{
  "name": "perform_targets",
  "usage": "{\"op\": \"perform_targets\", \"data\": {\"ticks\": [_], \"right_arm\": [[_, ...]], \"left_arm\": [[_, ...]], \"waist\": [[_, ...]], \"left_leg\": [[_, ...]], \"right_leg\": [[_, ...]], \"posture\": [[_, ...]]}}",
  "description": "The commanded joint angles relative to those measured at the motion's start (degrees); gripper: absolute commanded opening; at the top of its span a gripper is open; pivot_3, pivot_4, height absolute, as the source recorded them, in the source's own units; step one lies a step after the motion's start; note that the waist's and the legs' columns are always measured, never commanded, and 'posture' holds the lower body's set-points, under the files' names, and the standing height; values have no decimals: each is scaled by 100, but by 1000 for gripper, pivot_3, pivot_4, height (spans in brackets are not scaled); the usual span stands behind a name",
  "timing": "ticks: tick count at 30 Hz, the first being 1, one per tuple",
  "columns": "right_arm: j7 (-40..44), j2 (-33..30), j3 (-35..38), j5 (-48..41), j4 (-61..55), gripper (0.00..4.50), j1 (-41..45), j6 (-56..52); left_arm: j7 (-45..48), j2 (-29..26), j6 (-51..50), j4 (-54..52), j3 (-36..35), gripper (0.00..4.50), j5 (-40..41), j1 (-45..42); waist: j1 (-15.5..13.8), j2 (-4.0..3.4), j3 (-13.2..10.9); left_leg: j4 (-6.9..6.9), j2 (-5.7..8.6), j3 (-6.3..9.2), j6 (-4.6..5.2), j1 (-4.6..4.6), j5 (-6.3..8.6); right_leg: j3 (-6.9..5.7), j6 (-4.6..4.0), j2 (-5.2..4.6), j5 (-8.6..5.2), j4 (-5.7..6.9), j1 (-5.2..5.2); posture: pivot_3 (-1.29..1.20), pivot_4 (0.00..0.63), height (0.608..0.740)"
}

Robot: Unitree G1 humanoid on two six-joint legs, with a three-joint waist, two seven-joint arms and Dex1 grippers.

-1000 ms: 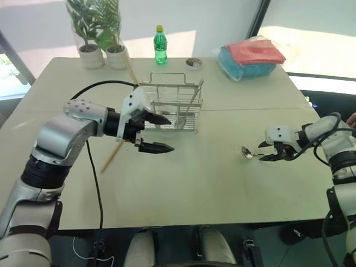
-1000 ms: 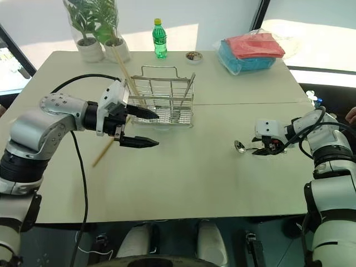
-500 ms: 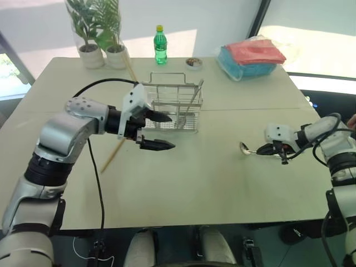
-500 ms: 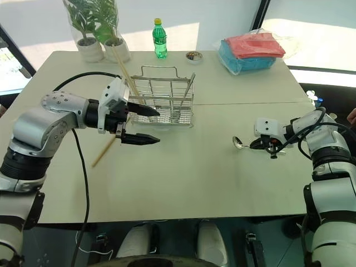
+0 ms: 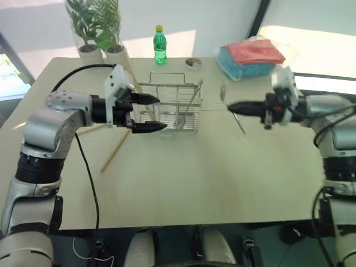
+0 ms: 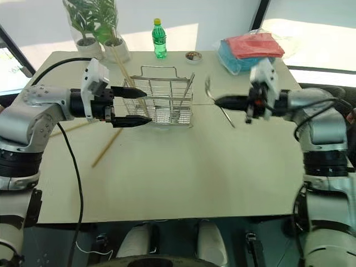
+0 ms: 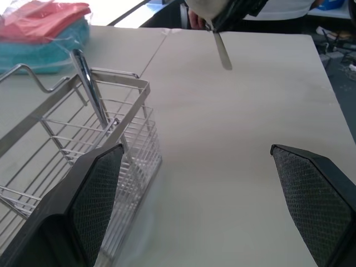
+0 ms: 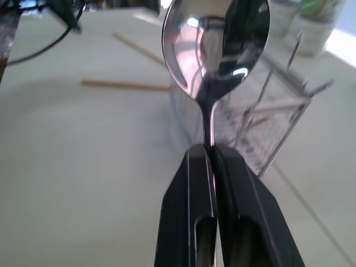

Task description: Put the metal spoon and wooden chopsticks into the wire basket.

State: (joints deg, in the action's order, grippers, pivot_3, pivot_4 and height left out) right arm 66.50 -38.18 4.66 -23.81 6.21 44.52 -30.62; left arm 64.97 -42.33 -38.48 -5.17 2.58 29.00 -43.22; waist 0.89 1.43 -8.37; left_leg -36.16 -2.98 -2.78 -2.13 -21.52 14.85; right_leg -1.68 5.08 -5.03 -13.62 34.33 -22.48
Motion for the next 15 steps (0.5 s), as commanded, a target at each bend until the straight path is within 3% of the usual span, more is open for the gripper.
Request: {"op": "perform_targets", "data": {"ticks": [1,7,15], "right_arm": [[-1042,659,26,29,-35,33,618,-1],[-1851,1741,-135,266,955,33,1550,540],[-2005,2230,-131,417,2285,33,2147,1418]], "left_arm": [[-98,-55,156,45,-259,4500,-11,-184],[-204,-75,230,118,-315,4500,-44,-172],[-355,-196,136,-71,-465,4500,43,-64]], "waist": [[-5,-2,-1],[-31,-1,-1],[-25,3,2]], "left_leg": [[2,0,-1,0,-3,0],[3,0,-1,1,-27,0],[-3,6,6,3,-84,1]], "right_leg": [[0,1,0,1,1,-5],[-1,20,1,11,11,-24],[-2,22,1,15,1,-50]], "posture": [[0,150,723],[0,150,723],[0,150,723]]}}
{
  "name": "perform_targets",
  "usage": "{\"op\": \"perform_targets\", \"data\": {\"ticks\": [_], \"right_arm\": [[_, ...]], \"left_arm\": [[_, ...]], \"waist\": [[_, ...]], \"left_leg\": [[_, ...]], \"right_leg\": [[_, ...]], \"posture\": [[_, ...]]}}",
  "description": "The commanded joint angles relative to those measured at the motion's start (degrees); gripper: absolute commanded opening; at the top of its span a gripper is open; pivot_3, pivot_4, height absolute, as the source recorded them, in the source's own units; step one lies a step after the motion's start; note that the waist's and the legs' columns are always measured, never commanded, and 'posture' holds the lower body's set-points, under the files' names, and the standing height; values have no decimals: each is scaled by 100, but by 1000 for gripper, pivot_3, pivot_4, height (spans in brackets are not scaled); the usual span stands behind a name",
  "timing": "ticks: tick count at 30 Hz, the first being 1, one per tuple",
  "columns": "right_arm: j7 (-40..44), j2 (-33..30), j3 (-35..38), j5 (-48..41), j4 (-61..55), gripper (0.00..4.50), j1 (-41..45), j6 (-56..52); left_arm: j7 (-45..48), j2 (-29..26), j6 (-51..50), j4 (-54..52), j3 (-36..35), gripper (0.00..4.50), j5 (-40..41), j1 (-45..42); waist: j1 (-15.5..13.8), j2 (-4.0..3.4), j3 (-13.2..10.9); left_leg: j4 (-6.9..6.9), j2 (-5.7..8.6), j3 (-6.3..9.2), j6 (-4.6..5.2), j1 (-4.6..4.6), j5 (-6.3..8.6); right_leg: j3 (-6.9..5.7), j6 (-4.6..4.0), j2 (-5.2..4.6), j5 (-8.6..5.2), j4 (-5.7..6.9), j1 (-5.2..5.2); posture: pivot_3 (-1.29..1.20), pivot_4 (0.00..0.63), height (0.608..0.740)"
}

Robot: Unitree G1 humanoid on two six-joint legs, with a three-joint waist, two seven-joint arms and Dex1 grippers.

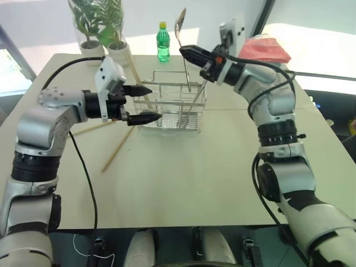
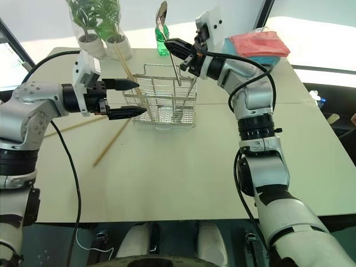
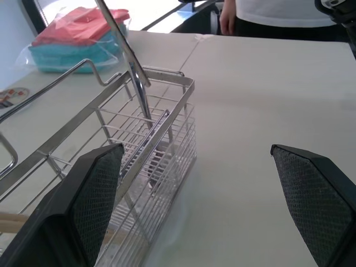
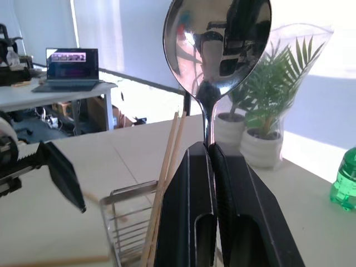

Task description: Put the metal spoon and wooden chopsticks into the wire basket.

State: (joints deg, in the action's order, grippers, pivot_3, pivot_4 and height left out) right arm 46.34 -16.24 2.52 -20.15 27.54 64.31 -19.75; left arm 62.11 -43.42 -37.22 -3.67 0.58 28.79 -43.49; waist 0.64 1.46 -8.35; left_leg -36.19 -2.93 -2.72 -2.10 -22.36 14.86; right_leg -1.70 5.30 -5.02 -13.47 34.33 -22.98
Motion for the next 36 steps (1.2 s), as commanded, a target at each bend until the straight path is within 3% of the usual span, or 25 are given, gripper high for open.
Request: {"op": "perform_targets", "data": {"ticks": [1,9,12,17,23,27,31,36], "right_arm": [[35,49,48,108,245,33,113,466],[77,3,-96,445,510,33,-335,928],[14,2,-123,493,456,942,-454,854],[-163,-16,-72,521,96,3463,-613,784],[-27,-498,182,165,-851,3463,-600,262],[784,-1177,290,-770,-2390,3463,-791,-755],[1643,-2090,134,-1487,-3956,3463,-1598,-1480],[1784,-2698,-200,-1113,-4863,3463,-2943,-1235]], "left_arm": [[-101,-103,0,-234,-293,4500,75,-32],[-235,-191,23,-177,-436,4500,54,-65],[-246,-194,42,-107,-419,4500,48,-122],[-253,-139,130,46,-337,4500,-14,-234],[-231,-162,179,134,-352,4500,-54,-236],[-176,-377,248,271,-475,4500,-147,-58],[-16,-690,340,572,-509,4500,-260,133],[285,-1265,322,498,-361,4500,-492,777]], "waist": [[5,0,0],[24,-1,0],[25,-1,0],[23,-1,0],[4,-1,0],[6,-2,-1],[0,9,6],[26,11,7]], "left_leg": [[1,0,1,0,0,0],[1,-2,2,0,2,0],[0,-3,2,0,2,0],[0,-3,2,0,3,-1],[0,-3,2,0,1,-1],[4,-3,2,0,-1,0],[11,-7,8,1,2,0],[4,-8,-2,1,8,1]], "right_leg": [[0,0,0,0,0,-2],[0,6,3,3,6,-5],[0,6,4,3,13,-7],[0,6,4,3,16,-9],[0,6,4,3,15,-9],[0,6,3,3,11,-12],[-3,8,9,2,7,-11],[0,-12,5,-9,-8,-11]], "posture": [[0,150,723],[0,150,723],[0,150,723],[0,150,723],[0,150,723],[0,150,723],[0,150,723],[0,150,723]]}}
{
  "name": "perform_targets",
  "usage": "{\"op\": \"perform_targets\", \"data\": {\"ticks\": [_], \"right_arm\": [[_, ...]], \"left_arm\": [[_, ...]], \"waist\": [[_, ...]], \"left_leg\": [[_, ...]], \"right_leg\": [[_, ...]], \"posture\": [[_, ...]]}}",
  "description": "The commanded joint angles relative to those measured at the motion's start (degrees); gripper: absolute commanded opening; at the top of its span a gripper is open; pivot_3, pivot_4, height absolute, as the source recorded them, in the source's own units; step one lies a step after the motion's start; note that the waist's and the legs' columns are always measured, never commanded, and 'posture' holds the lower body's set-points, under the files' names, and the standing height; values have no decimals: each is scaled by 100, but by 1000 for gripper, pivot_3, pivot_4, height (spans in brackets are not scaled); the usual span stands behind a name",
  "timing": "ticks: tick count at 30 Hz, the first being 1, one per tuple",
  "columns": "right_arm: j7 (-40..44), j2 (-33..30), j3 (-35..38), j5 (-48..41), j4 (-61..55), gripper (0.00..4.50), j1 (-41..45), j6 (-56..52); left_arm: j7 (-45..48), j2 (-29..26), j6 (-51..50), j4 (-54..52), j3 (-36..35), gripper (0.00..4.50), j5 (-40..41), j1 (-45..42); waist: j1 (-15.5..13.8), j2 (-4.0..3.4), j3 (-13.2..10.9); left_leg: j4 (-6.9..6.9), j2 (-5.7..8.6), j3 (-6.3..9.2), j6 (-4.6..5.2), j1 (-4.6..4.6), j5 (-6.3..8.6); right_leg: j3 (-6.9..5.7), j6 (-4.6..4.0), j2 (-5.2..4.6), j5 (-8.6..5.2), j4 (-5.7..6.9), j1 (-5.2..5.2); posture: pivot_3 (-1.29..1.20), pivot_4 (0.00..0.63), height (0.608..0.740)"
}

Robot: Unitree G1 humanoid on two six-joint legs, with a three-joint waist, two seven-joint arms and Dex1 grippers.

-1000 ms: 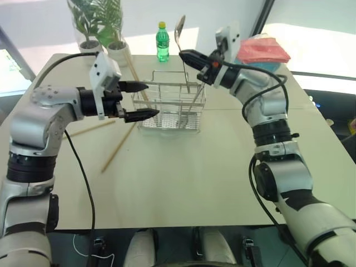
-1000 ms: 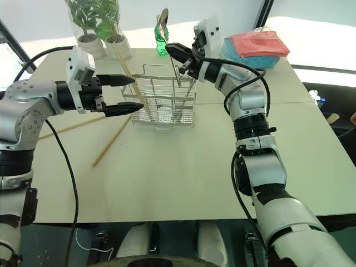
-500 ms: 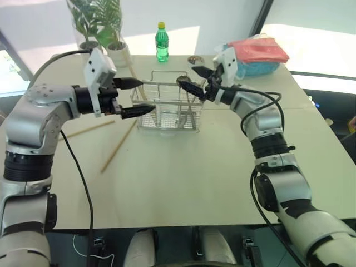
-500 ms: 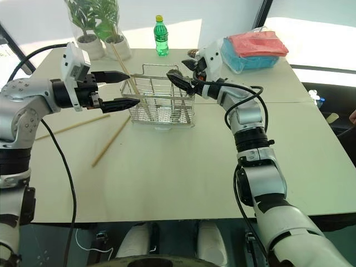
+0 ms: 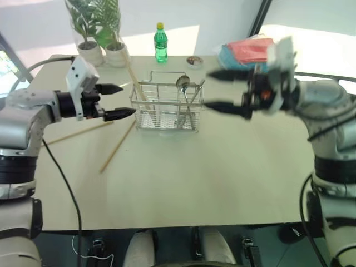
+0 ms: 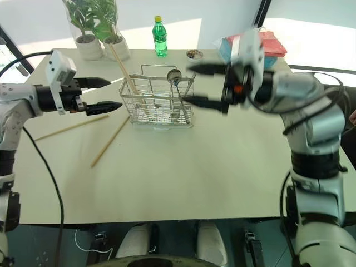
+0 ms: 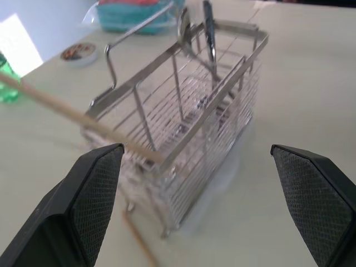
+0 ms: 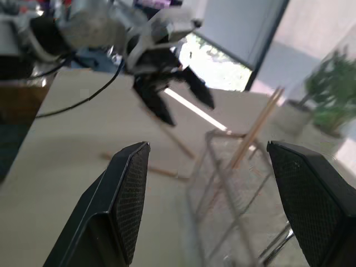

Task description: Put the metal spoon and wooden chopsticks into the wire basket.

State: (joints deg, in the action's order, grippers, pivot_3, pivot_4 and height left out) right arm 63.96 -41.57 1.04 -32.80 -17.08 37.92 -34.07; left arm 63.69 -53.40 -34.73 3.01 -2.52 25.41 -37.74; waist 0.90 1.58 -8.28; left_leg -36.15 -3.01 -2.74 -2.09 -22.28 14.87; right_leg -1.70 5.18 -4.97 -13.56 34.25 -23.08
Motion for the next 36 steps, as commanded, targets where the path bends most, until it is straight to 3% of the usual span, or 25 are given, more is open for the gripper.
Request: {"op": "perform_targets", "data": {"ticks": [1,11,15,23,30,36], "right_arm": [[-4,-211,-97,258,-467,3463,-561,298],[-530,-178,-333,832,-710,3463,-1587,676],[-786,-74,-311,806,-834,3463,-1794,591],[-1003,-5,-347,816,-978,3463,-1938,573],[-1055,-95,-185,730,-1026,3463,-2173,574],[-1087,-144,-36,603,-1004,3463,-2223,460]], "left_arm": [[101,-359,62,-158,-8,4500,-258,321],[-372,-448,-404,168,584,4500,-1093,528],[-307,-306,-1015,449,892,4500,-1159,293],[-616,197,-1137,1474,1216,4500,-1636,-655],[-175,-267,183,2838,1153,4500,-1999,-1026],[424,-345,2394,4406,1130,4500,-2288,-1398]], "waist": [[-13,1,0],[-62,7,4],[-55,9,5],[-157,22,4],[-140,22,4],[-175,32,9]], "left_leg": [[-2,0,0,0,1,0],[-9,1,1,0,-6,0],[-6,1,2,0,-8,0],[-11,2,3,0,-8,-1],[-7,0,3,1,-8,0],[-11,1,2,1,-9,0]], "right_leg": [[1,-4,0,-2,1,-1],[1,-6,0,-3,1,-2],[0,-6,2,-3,3,-6],[1,-6,3,-3,2,-3],[0,-4,5,-2,6,-10],[-1,-9,0,-4,2,-6]], "posture": [[0,150,723],[0,150,723],[0,150,723],[0,150,723],[0,150,723],[0,150,723]]}}
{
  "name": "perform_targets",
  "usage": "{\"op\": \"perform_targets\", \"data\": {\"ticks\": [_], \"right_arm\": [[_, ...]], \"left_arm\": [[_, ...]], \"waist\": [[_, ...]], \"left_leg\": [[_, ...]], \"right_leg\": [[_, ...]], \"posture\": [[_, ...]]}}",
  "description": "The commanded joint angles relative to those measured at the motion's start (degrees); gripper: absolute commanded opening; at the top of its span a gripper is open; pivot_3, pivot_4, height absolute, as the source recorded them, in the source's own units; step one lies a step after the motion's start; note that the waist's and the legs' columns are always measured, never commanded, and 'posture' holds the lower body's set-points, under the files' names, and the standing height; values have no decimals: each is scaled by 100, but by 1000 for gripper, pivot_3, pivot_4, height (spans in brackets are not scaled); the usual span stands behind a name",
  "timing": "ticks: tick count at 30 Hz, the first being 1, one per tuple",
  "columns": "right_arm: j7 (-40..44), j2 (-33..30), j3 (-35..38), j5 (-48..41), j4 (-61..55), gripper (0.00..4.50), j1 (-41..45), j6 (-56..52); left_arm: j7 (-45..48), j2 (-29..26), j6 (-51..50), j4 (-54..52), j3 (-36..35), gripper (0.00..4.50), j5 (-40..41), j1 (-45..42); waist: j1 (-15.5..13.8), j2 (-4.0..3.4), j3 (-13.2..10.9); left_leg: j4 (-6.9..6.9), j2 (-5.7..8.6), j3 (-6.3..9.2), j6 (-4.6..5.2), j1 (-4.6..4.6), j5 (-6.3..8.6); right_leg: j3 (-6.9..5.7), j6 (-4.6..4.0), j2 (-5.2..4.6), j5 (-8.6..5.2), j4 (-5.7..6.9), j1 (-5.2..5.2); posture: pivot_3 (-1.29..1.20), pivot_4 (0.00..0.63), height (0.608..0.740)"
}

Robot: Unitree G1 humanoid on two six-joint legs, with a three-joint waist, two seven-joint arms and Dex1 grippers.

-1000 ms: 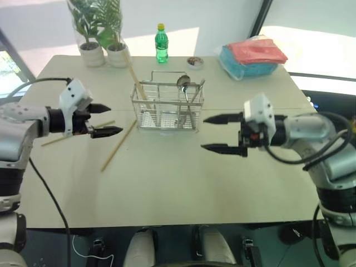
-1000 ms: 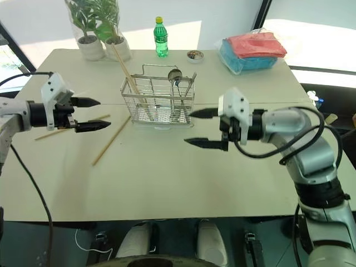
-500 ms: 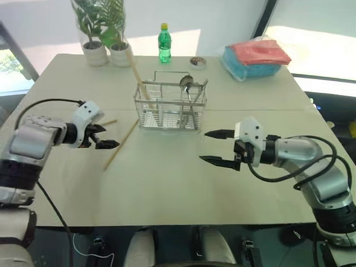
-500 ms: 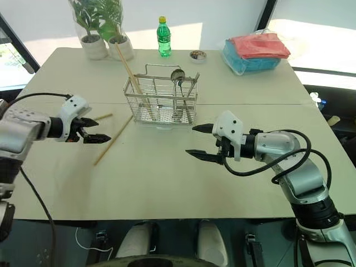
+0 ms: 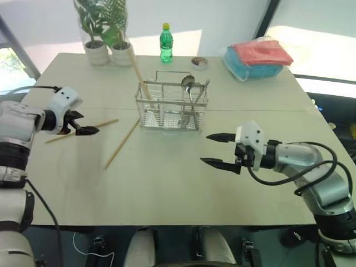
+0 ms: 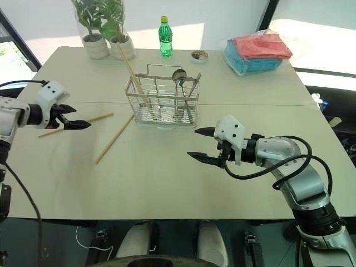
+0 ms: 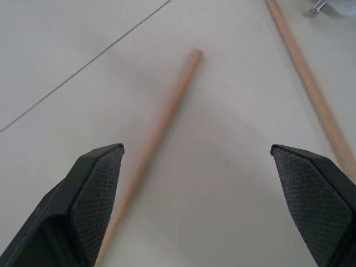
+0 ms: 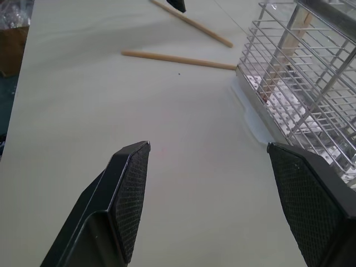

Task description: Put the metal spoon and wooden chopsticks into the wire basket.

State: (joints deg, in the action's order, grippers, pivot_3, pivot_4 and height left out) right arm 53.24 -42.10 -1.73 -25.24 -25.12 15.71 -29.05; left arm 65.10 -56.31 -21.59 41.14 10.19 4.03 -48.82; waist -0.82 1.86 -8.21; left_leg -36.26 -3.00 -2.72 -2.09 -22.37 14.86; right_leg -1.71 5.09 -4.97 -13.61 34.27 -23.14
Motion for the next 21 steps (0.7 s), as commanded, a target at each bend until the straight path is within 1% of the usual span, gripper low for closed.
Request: {"op": "perform_targets", "data": {"ticks": [1,3,7,10,13,21], "right_arm": [[-13,-99,265,-176,-198,3463,-4,-69],[-3,-122,317,-233,-194,3463,-7,-113],[-26,-202,449,-354,-235,3463,-41,-263],[-127,-261,591,-474,-309,3463,-88,-460],[-222,-325,796,-610,-444,3463,-194,-656],[-506,-450,1254,-934,-828,3463,-516,-1082]], "left_arm": [[356,-18,1368,841,-127,4500,-205,-376],[432,60,1754,1280,-64,4500,-366,-563],[228,370,2271,2279,30,4500,-758,-1102],[-60,518,2598,2818,143,4500,-1132,-1313],[-293,614,2748,3127,272,4500,-1466,-1346],[-705,919,2621,3460,178,4500,-1748,-1343]], "waist": [[-4,7,4],[-3,11,5],[-3,13,6],[10,14,7],[27,14,7],[-3,19,8]], "left_leg": [[-1,0,0,0,-1,0],[-2,0,0,0,-3,0],[-3,1,-1,0,-5,0],[-2,1,-1,0,-5,0],[0,1,-1,1,-3,1],[-1,0,-1,1,-4,1]], "right_leg": [[-1,0,0,0,0,0],[-2,0,-1,0,-1,0],[-2,1,-2,1,0,1],[-3,4,-1,3,0,0],[-3,23,-1,13,4,-3],[-4,21,-3,12,6,-3]], "posture": [[0,150,723],[0,150,723],[0,150,723],[0,150,723],[0,150,723],[0,150,723]]}}
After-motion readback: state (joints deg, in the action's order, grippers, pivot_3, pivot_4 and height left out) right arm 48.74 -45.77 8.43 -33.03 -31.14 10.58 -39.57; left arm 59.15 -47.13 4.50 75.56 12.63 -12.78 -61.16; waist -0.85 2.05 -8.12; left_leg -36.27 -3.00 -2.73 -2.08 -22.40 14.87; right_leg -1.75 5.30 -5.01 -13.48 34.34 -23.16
